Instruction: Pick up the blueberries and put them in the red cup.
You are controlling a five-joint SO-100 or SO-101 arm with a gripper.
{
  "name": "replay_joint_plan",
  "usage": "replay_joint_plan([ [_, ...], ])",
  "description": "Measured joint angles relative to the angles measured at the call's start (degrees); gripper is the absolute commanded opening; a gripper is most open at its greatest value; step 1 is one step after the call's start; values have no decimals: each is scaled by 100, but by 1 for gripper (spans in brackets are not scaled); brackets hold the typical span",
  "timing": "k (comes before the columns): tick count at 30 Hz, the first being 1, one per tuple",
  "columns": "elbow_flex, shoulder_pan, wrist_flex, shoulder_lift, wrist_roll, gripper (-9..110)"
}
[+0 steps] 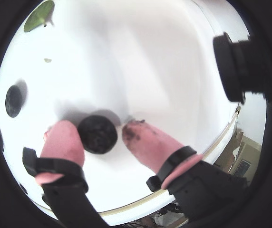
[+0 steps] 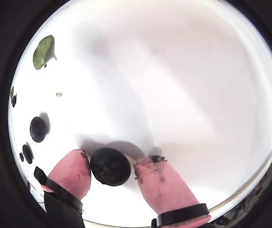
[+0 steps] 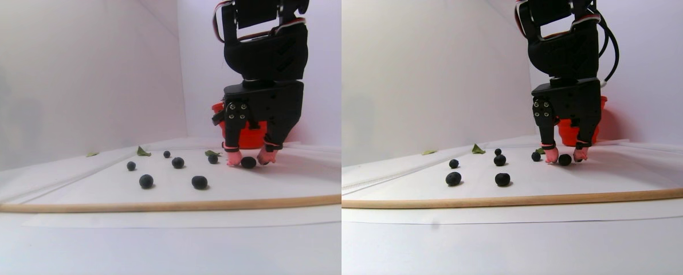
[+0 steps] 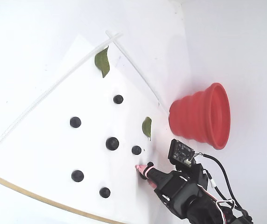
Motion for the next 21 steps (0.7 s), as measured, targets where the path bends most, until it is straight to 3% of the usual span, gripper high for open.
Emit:
replay_joint_plan([
  [21, -9, 0, -158, -149, 0, 14],
])
